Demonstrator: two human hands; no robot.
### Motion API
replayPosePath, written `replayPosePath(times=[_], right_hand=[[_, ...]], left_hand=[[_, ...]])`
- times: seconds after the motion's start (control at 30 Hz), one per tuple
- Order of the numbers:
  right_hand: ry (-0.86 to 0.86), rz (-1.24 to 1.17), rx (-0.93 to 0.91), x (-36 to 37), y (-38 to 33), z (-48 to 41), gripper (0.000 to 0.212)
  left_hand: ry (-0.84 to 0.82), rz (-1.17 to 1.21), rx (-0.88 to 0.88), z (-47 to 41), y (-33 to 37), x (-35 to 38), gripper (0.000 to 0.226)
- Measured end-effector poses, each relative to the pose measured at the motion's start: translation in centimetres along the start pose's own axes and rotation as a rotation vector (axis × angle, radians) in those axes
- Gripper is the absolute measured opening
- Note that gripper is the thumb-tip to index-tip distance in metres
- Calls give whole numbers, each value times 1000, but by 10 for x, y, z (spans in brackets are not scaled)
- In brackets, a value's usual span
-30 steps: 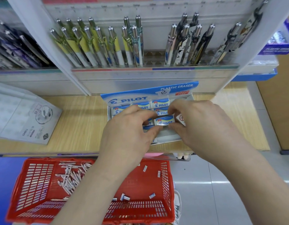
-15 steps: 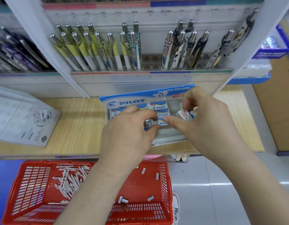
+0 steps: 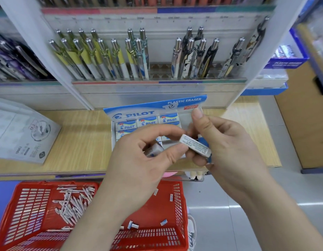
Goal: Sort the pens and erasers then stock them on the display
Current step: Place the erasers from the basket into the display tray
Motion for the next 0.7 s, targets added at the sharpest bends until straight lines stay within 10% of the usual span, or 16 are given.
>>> replayPosePath(times=[0.33, 0.7], right_hand=[[-159, -168, -6, 6, 7, 6, 27], [-208, 273, -66, 1, -8, 7, 24]], left_hand=[[115, 232, -169, 15, -6, 9, 26], [21, -51, 28, 9, 13, -11, 23]])
Point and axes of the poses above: each hand's wrist, its own z-axis away from the middle knuckle, its own x-axis out of the palm, y = z × x, the point moved 8 cm from there along -z, towards the middle knuckle, and after that the axes turned 1 degree about x, right-handed, at the moved point
